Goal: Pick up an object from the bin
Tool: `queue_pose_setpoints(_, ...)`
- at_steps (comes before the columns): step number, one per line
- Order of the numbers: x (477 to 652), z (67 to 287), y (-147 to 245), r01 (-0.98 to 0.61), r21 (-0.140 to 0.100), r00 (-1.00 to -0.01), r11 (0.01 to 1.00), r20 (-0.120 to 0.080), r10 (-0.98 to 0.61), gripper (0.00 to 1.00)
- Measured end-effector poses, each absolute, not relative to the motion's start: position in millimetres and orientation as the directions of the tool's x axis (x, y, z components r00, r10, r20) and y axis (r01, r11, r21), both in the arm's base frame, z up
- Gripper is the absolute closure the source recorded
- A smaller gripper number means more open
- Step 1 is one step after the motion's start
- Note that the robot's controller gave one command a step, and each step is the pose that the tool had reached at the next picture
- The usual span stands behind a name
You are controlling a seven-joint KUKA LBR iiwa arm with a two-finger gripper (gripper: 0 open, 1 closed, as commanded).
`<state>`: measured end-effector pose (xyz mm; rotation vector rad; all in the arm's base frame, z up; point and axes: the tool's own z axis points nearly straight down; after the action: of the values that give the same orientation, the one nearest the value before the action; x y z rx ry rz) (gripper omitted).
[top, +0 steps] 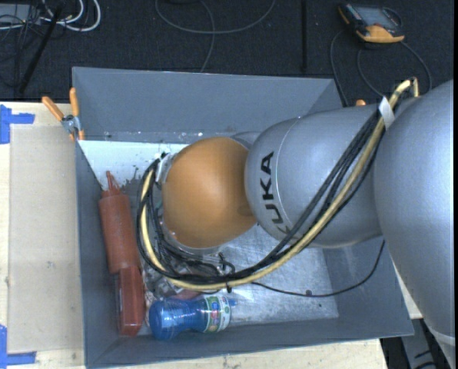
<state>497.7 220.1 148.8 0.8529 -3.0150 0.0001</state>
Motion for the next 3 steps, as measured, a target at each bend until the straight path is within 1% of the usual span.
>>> queue_pose_setpoints(1,499.5,152.3,220.3,-0.521,0.001,-0.854,0.854,0.002,-0.521,1.0)
queue_pose_setpoints(2,502.9,194.3,197.3,-0.505,0.002,-0.863,0.863,0.003,-0.505,1.0)
queue_pose_setpoints(3,514.0,205.5,206.7,-0.508,0.001,-0.861,0.861,-0.001,-0.508,0.0)
